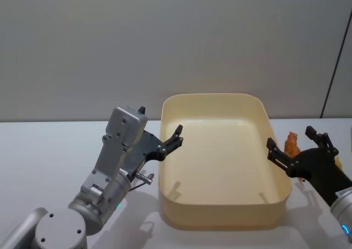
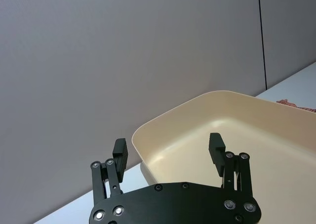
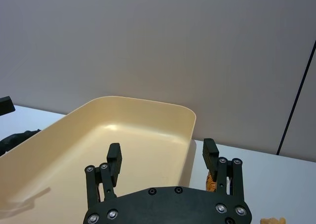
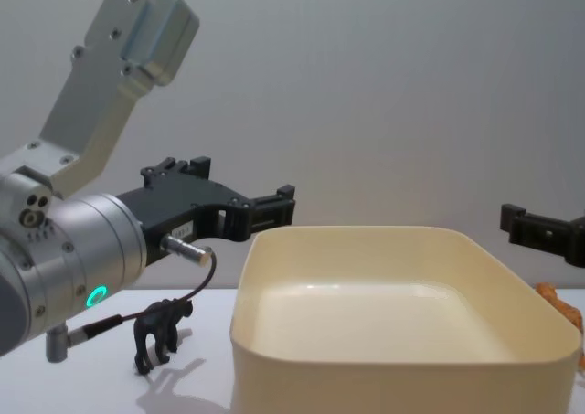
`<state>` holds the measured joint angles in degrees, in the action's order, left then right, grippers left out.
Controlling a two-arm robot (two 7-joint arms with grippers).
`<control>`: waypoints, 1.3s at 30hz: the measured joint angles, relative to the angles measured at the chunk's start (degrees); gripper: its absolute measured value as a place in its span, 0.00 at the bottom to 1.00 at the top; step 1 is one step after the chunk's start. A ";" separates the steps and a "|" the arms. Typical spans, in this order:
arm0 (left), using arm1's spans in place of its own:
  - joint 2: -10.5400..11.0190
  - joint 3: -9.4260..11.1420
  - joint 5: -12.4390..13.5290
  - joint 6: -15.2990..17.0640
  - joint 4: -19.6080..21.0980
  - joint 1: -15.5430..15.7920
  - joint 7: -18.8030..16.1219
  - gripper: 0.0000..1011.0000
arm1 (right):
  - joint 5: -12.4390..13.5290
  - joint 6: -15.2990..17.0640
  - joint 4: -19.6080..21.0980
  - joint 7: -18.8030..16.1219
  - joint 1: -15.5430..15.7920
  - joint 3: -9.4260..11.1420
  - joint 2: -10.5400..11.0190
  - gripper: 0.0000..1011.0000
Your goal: Pick up the toy alternately with two hands and place it into the central storage box.
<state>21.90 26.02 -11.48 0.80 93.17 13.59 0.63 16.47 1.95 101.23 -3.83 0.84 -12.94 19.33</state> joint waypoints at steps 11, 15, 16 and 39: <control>0.00 0.00 0.00 0.00 0.00 0.00 0.00 0.99 | 0.00 0.00 0.00 0.00 0.00 0.00 0.00 0.99; 0.00 0.00 0.00 0.00 0.00 0.00 0.00 0.99 | 0.00 0.00 0.00 0.00 0.00 0.00 0.00 0.99; 0.00 0.00 0.00 0.00 0.00 0.00 0.00 0.99 | 0.00 0.00 0.00 0.00 0.00 0.00 0.00 0.99; 0.00 0.00 0.00 0.00 0.00 0.00 0.00 0.99 | 0.00 0.00 0.00 0.00 0.00 0.00 0.00 0.99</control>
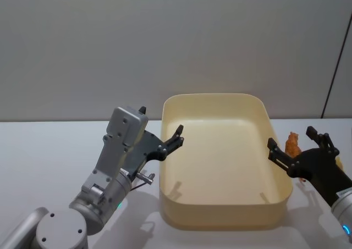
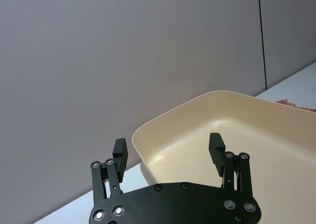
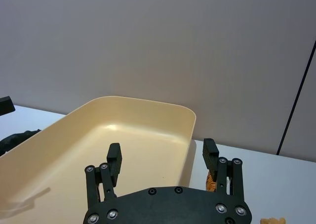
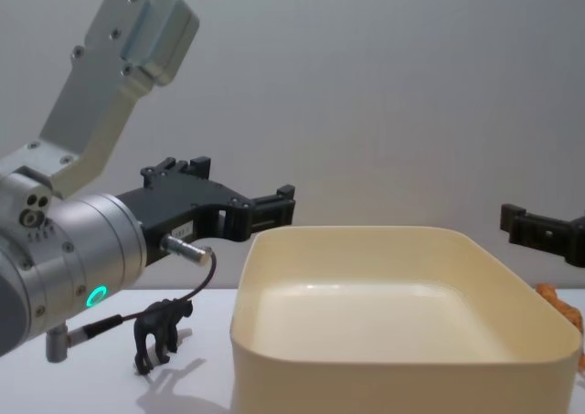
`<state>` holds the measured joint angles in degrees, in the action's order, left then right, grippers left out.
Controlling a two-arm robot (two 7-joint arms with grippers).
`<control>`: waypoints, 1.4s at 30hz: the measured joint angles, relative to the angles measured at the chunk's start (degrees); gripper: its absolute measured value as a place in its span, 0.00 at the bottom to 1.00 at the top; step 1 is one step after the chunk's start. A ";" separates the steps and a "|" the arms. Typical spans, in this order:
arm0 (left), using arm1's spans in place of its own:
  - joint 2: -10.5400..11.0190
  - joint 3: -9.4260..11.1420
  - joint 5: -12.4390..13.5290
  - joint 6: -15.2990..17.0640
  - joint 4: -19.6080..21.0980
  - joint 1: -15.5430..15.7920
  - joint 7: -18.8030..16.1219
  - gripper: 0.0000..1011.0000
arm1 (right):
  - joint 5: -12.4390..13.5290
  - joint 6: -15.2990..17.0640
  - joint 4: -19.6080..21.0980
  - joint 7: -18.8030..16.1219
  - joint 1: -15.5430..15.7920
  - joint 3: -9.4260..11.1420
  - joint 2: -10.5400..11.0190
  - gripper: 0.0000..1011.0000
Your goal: Pick up the toy alternately with two hands and place it into the central storage box.
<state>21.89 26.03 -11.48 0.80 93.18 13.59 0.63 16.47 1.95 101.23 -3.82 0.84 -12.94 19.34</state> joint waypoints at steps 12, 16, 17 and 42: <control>0.00 0.00 0.00 0.00 0.00 0.00 0.00 0.99 | 0.00 0.00 0.00 0.00 0.00 0.00 0.00 0.99; 0.00 0.00 0.00 0.00 0.00 0.00 0.00 0.99 | 0.00 0.00 0.00 0.00 0.00 0.00 0.00 0.99; 0.00 0.00 0.00 0.00 0.00 0.00 0.00 0.99 | 0.00 0.00 0.00 0.00 0.00 0.00 0.00 0.99; 0.00 0.00 0.00 0.00 0.00 0.00 0.00 0.99 | 2.53 0.51 4.43 4.30 5.52 2.49 3.68 0.99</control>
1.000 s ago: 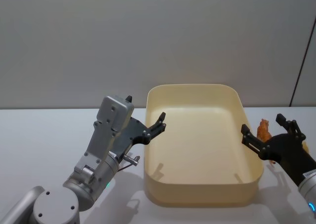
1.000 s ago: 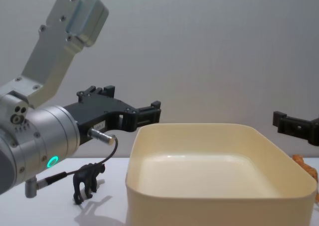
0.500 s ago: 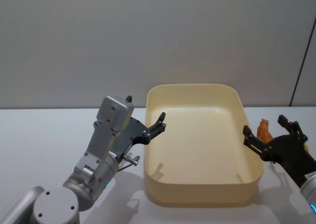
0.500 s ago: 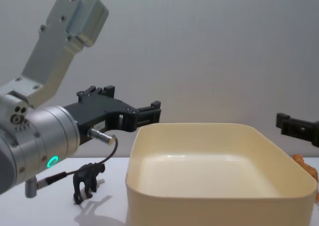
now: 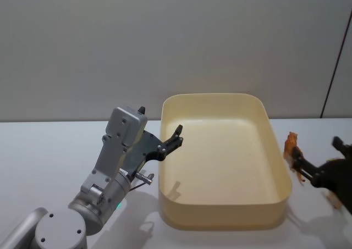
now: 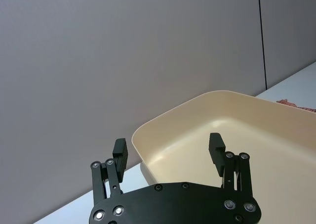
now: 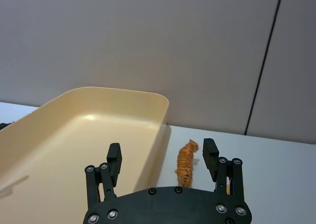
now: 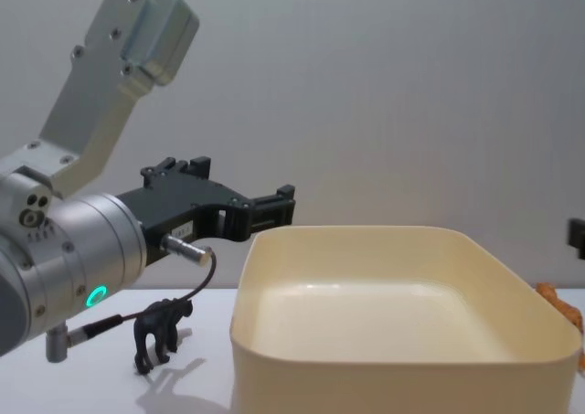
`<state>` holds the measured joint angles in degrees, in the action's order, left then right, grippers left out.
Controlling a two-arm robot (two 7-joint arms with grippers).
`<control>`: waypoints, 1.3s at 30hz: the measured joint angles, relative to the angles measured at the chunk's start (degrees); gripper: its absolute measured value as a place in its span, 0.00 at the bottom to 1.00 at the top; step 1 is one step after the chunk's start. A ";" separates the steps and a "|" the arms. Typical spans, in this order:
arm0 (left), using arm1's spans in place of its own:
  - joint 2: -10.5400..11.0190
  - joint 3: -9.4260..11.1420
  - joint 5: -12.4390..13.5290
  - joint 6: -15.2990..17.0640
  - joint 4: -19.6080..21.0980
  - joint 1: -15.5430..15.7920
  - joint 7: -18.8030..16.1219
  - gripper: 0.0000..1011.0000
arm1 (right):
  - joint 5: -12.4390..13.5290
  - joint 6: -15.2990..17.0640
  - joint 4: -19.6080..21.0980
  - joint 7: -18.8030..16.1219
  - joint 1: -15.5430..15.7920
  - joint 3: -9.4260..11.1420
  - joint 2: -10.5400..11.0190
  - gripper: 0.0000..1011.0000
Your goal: Pick up the toy alternately with two hands and place it into the central storage box.
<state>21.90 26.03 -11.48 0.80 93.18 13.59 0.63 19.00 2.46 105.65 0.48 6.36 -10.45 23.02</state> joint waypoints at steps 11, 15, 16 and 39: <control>0.00 0.00 0.00 0.00 0.00 0.00 0.00 0.99 | 2.67 1.75 1.45 3.82 3.46 2.74 2.89 0.99; 0.00 0.00 0.00 0.00 0.00 0.00 0.00 0.99 | 3.18 2.95 0.61 3.96 3.49 3.23 3.26 0.99; 0.00 0.00 0.00 0.00 0.00 0.00 0.00 0.99 | 3.29 3.56 -0.03 3.91 3.24 3.31 3.28 0.99; 0.00 0.00 0.00 0.00 0.00 0.00 0.00 0.99 | -0.32 9.00 -11.20 2.74 -2.33 2.14 0.36 0.99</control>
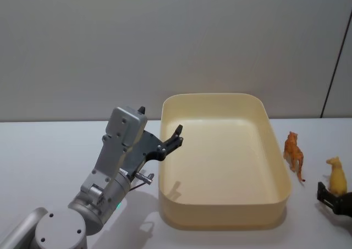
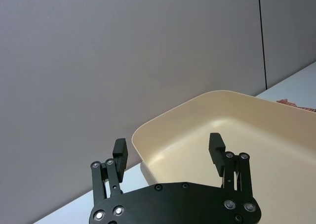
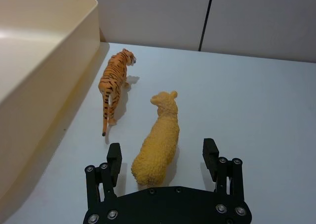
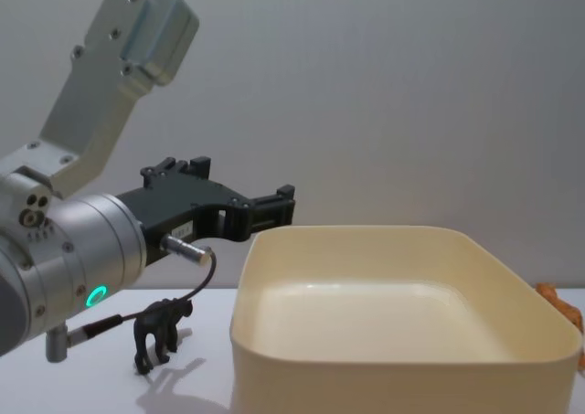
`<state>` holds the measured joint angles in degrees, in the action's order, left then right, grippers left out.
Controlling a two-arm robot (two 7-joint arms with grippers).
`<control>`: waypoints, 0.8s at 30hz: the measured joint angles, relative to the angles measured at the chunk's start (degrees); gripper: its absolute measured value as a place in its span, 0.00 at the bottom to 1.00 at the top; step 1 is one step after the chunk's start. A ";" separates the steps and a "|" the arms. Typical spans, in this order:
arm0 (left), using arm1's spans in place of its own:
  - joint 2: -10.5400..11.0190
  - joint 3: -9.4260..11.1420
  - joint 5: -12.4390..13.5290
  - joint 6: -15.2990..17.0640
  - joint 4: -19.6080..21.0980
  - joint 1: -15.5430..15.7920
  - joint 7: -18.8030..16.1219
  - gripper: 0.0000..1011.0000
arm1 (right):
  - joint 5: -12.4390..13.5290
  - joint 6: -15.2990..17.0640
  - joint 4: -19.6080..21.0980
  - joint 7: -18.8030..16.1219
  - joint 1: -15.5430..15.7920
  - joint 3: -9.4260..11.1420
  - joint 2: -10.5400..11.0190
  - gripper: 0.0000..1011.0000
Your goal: Pick up the toy alternately with two hands and place it into the central storage box.
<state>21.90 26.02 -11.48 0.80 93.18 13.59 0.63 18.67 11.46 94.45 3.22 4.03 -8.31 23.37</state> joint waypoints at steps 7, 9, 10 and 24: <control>0.00 0.00 0.00 0.00 0.00 0.00 0.00 0.99 | -1.04 0.26 -1.68 0.52 -0.44 -0.16 -0.39 0.93; 0.00 0.00 0.00 0.00 0.00 0.00 0.00 0.99 | -1.32 0.34 -2.12 0.66 -0.55 -0.20 -0.50 0.86; 0.00 0.00 0.00 0.00 0.00 0.00 0.00 0.99 | -1.47 0.37 -2.33 0.74 -0.61 -0.22 -0.55 0.84; 0.00 0.00 0.00 0.00 0.00 0.00 0.00 0.99 | -2.25 0.46 -3.54 1.07 -0.95 -0.35 -0.88 0.42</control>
<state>21.89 26.02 -11.48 0.80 93.18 13.59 0.63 16.43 11.93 90.91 4.30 3.08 -8.65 22.49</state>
